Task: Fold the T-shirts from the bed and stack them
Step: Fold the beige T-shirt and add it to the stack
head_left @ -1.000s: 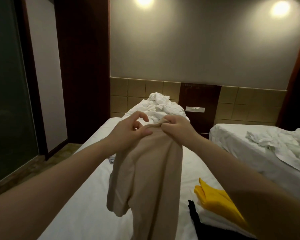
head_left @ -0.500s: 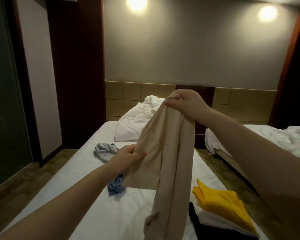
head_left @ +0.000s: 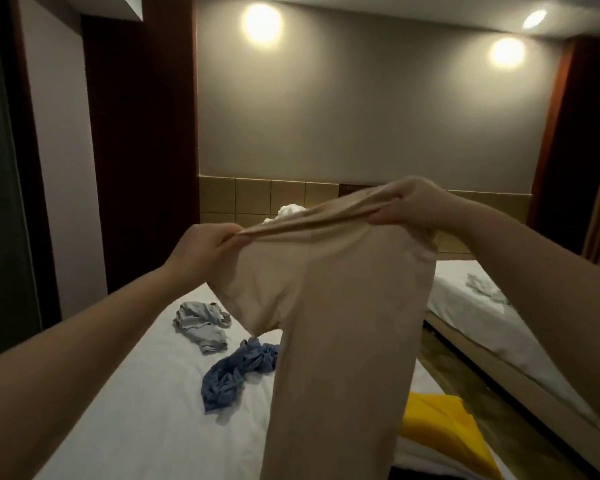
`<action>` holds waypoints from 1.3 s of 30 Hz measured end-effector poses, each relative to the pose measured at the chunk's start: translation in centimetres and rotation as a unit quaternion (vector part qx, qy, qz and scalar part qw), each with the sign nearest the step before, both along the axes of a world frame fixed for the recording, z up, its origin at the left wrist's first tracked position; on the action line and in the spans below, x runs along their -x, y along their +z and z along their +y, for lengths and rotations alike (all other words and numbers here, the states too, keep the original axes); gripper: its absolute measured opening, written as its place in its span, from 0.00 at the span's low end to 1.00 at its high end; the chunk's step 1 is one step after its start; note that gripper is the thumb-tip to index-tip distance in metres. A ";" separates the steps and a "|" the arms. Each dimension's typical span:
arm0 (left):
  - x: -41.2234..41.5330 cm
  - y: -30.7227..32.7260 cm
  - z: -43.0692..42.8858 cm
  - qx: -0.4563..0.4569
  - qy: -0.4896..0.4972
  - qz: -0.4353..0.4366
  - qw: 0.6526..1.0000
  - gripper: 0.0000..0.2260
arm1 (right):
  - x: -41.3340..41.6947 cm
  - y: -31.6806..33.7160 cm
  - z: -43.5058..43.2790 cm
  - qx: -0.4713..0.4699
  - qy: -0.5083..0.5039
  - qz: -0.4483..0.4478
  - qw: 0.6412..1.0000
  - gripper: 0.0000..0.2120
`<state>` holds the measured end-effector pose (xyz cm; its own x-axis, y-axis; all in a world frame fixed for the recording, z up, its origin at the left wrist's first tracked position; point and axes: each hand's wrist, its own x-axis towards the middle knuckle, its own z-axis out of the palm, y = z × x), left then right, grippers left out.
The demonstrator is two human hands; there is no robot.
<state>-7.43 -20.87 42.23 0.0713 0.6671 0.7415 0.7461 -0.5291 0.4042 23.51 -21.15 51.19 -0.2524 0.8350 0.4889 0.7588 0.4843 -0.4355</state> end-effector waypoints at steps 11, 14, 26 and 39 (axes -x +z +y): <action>1.1 -1.1 -1.4 0.046 0.074 0.073 0.994 0.10 | 1.3 -3.5 -1.0 -0.087 0.060 0.007 0.994 0.08; 0.6 0.2 -2.2 0.021 0.098 0.042 0.994 0.11 | 1.5 -3.8 -0.8 -0.057 0.048 -0.017 0.997 0.10; 0.5 0.0 -2.6 0.169 -0.026 -0.004 0.985 0.09 | -1.7 -4.2 -2.2 0.347 0.072 -0.111 0.929 0.33; 0.1 -3.2 8.4 0.247 -0.042 -0.206 0.946 0.06 | 1.8 -7.8 12.1 -0.007 -0.082 -0.195 0.977 0.13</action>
